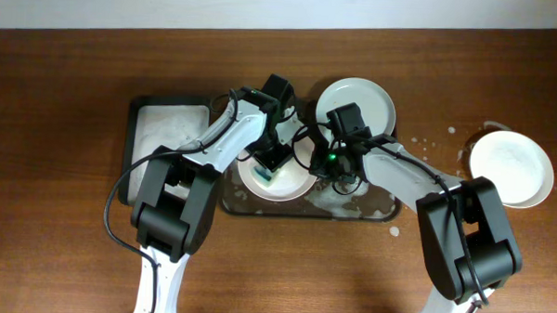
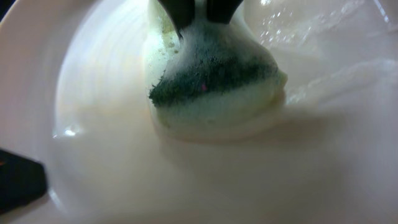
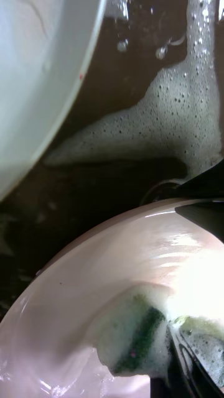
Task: Clean dirty plates on tray and stack at the side
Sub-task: 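Scrub inside the pink bowl with the sponge in left gripper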
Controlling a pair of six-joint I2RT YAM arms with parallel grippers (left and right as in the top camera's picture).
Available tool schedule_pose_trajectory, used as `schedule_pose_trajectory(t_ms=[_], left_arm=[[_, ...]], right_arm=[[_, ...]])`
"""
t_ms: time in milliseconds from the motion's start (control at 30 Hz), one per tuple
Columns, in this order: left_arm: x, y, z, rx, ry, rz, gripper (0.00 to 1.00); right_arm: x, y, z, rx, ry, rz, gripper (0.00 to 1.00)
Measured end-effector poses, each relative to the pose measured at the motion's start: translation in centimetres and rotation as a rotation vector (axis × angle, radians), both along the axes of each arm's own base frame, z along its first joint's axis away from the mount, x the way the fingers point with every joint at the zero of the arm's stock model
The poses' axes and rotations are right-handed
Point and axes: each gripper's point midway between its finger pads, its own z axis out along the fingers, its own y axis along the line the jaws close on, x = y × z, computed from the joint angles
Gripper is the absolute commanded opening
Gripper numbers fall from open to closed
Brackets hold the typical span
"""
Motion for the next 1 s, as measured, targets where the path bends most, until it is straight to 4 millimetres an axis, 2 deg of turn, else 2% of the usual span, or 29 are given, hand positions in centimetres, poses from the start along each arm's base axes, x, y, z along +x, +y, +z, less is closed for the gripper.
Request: schedule_pose_trajectory(t_ms=[100,267,400,500,633,767,867,1000], left_arm=[[0.8,-0.7,0.0,-0.029,-0.025,0.041,0.00],[3.8,-1.5,0.1,-0.029,-0.140,0.235,0.00],[5.2,-1.2,0.3,0.004,-0.206,0.350,0.01],[5.8,-0.1,0.3,0.065,-0.253,0.451,0.00],[5.8,3.3,0.4,0.221,-0.314,0.610,0.00],[4.7,5.7,0.4,0.344,-0.320,0.667,0.00],[3.5,6.9,0.4,0.416,-0.296,0.659,0.00],[2.4,7.0,0.2,0.437,-0.230,0.533,0.00]], right_arm=[[0.2,-0.4,0.0,-0.011,-0.004,-0.010,0.04],[0.7,-0.9,0.0,-0.025,-0.017,-0.031,0.04],[0.7,-0.9,0.0,-0.025,-0.017,-0.031,0.04],[0.7,-0.9,0.0,-0.025,-0.017,-0.031,0.04],[0.6,-0.8,0.0,-0.018,-0.015,-0.027,0.04],[0.5,-0.3,0.2,-0.001,-0.014,-0.015,0.04],[0.2,0.5,0.2,0.016,-0.008,0.006,0.04],[0.0,0.7,0.3,0.022,-0.004,0.011,0.04]])
